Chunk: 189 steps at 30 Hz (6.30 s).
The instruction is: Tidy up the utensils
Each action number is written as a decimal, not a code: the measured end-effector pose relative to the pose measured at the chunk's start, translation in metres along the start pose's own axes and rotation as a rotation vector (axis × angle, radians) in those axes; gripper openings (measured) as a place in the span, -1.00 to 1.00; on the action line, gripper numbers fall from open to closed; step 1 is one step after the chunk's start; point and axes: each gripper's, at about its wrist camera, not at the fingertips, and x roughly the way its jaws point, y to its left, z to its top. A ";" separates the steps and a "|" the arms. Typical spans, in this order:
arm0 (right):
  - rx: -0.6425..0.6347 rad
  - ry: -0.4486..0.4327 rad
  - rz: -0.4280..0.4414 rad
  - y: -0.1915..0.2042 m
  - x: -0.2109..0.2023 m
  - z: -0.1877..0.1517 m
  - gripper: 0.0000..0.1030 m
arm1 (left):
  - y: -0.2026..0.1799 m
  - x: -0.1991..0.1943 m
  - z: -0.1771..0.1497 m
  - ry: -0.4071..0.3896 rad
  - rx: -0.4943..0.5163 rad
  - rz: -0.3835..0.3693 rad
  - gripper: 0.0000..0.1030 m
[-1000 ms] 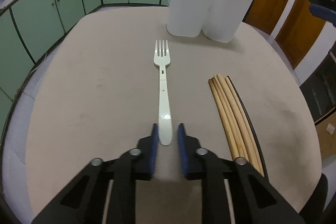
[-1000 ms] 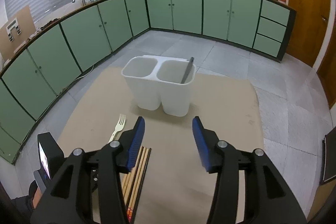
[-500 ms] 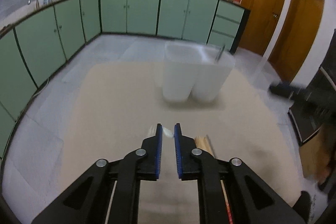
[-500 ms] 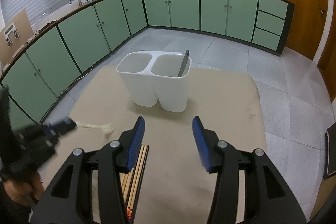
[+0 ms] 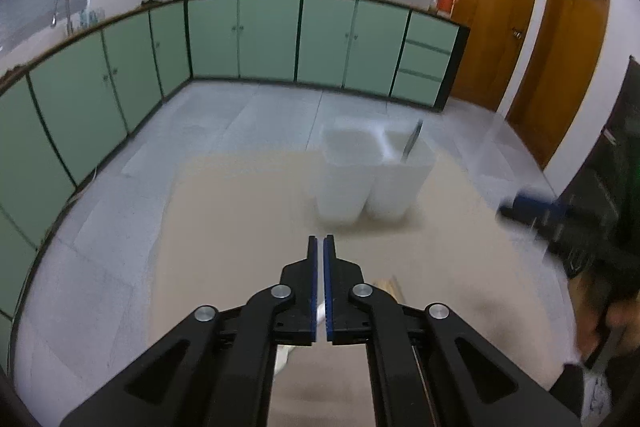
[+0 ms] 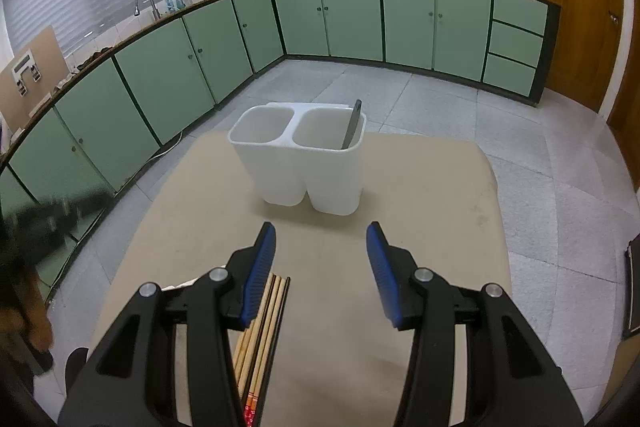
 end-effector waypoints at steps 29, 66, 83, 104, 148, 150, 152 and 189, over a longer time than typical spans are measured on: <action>0.013 0.051 -0.028 -0.011 0.017 -0.018 -0.10 | -0.024 0.162 -0.045 0.347 0.245 -0.028 -0.52; 0.036 0.066 -0.075 -0.034 0.012 -0.025 -0.09 | -0.033 0.135 0.170 -0.340 -0.031 -0.088 -0.76; 0.064 0.079 -0.079 -0.044 0.016 -0.033 -0.04 | -0.032 0.159 0.131 -0.350 -0.020 -0.059 -0.36; 0.042 -0.024 -0.068 -0.012 -0.039 -0.085 0.08 | -0.008 -0.005 -0.002 -0.254 -0.034 0.036 0.63; -0.008 0.078 -0.097 0.003 -0.014 -0.234 0.04 | -0.088 0.008 -0.238 0.054 0.111 0.047 0.62; -0.012 0.079 -0.090 0.004 -0.015 -0.235 0.04 | -0.089 0.009 -0.237 0.048 0.104 0.057 0.62; -0.024 0.074 -0.089 0.009 -0.017 -0.237 0.04 | -0.088 0.009 -0.235 0.042 0.090 0.064 0.50; 0.010 -0.007 -0.173 0.022 -0.003 -0.242 -0.59 | -0.073 0.021 -0.220 -0.046 0.017 0.080 -0.64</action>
